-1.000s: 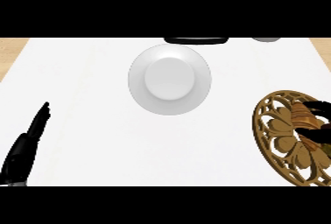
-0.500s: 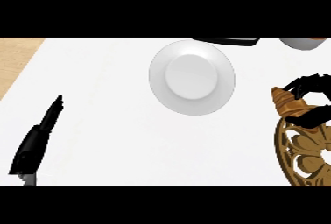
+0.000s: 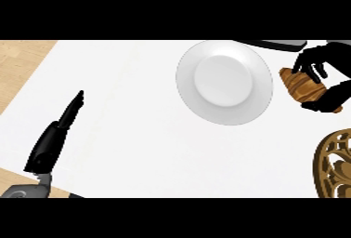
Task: Pick the croissant from the placemat and place it in the plate
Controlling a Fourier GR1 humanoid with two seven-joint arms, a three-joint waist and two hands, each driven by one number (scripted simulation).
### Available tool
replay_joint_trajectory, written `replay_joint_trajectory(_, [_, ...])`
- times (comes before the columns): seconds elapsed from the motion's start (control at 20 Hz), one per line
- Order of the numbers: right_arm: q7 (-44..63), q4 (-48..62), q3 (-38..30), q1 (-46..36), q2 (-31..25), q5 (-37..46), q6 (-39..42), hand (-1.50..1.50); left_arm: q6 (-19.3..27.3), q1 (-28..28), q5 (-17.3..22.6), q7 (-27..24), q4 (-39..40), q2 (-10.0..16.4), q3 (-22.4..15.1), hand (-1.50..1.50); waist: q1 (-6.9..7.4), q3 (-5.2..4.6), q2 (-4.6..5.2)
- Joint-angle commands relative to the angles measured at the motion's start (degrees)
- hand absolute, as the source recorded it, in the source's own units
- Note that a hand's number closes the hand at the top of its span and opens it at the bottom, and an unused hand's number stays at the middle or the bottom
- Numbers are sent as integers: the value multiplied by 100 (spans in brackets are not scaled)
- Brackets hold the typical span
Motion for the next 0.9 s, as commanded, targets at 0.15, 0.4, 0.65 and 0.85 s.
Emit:
replay_joint_trajectory(0.15, [-1412, 696, -188, -872, -51, 211, -631, 150, 40, -64, -64, 80, 103, -80, -68, 0, -109, 21, -4])
replay_joint_trajectory(0.4, [-2627, 1157, -522, -1243, 153, -60, -1059, 150, 59, -217, -5, 195, 108, -30, 77, 0, -301, 27, -55])
replay_joint_trajectory(0.65, [-3836, 1734, -660, -1766, 320, -451, -600, 150, 111, -141, -64, 217, 184, -81, 43, 0, -376, 0, -110])
replay_joint_trajectory(0.85, [-4537, 2263, -501, -2061, 423, -463, -249, 150, 180, -105, -94, 188, 218, -74, 101, 0, -479, -15, -153])
